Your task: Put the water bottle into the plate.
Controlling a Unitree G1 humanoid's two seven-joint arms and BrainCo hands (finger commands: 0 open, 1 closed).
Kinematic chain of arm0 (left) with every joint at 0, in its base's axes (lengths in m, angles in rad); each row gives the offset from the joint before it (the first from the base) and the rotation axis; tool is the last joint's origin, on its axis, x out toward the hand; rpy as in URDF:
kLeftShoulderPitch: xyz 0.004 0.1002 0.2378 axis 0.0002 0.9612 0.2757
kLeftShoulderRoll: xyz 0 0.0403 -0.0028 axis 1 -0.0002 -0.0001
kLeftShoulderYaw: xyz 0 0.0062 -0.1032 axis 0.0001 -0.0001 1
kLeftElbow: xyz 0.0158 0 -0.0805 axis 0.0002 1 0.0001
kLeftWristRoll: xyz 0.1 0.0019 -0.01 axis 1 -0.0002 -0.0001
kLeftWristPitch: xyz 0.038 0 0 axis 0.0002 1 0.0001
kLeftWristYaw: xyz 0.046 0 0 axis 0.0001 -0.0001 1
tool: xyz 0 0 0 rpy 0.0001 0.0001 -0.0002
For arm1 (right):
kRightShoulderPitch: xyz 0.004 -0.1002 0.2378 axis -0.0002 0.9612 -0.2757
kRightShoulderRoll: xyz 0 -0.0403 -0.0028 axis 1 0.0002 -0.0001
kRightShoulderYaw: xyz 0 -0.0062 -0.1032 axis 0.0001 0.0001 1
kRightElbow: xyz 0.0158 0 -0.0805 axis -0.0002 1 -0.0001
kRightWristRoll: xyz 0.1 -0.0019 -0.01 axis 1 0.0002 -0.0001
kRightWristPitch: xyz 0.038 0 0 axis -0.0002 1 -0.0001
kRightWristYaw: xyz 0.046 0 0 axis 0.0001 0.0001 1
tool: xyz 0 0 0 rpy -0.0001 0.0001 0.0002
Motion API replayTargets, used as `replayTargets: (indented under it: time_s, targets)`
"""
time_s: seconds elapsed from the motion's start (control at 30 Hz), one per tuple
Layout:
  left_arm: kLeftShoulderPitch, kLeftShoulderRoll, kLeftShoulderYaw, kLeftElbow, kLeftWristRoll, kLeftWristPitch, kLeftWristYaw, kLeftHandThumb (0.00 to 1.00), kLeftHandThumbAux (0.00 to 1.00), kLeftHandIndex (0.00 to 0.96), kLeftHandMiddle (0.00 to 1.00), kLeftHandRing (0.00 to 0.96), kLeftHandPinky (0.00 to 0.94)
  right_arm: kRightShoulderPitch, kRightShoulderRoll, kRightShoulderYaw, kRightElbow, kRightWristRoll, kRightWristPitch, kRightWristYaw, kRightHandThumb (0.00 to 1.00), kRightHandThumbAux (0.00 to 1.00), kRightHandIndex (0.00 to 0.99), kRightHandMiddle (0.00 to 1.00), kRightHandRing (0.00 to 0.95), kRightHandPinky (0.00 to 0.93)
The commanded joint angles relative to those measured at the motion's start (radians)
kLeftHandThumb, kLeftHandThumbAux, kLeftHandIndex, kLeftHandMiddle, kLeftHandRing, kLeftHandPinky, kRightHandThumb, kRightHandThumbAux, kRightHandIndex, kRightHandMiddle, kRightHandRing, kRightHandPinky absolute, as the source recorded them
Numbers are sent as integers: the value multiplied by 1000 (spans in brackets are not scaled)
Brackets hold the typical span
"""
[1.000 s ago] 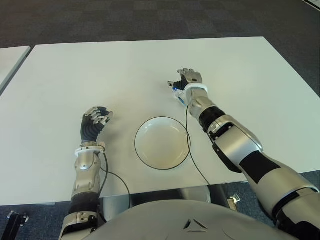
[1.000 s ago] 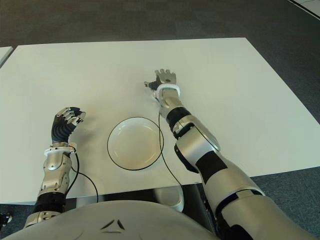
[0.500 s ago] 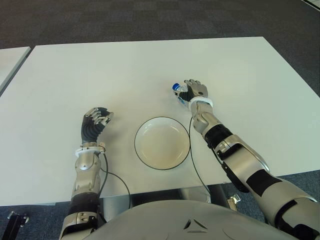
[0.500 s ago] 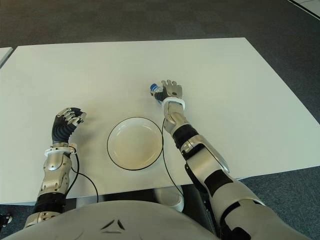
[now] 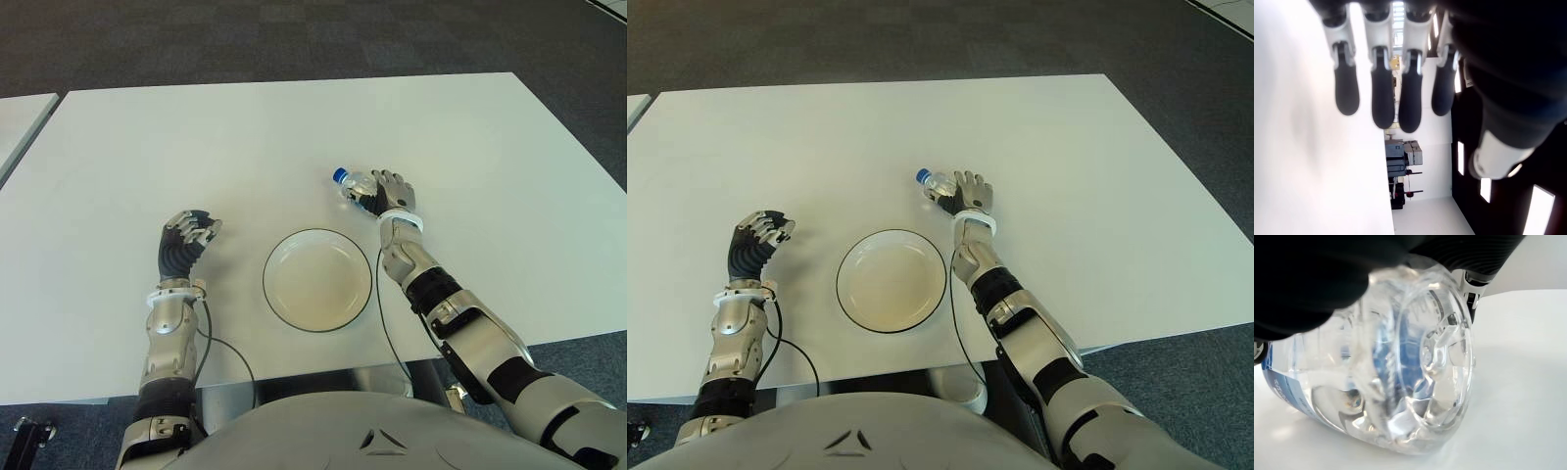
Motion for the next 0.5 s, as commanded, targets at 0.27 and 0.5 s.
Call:
replayTargets:
  time_s: [0.27, 0.5]
  targets:
    - [17, -5, 0, -18, -4, 27, -5, 705, 713, 430, 485, 476, 474, 60, 21, -37, 142, 46, -3, -8, 530, 165, 0, 0, 0, 0]
    - [20, -4, -1, -21, 2, 31, -2, 705, 713, 430, 481, 473, 476, 26, 48, -44, 262, 51, -8, -21, 533, 173, 0, 0, 0, 0]
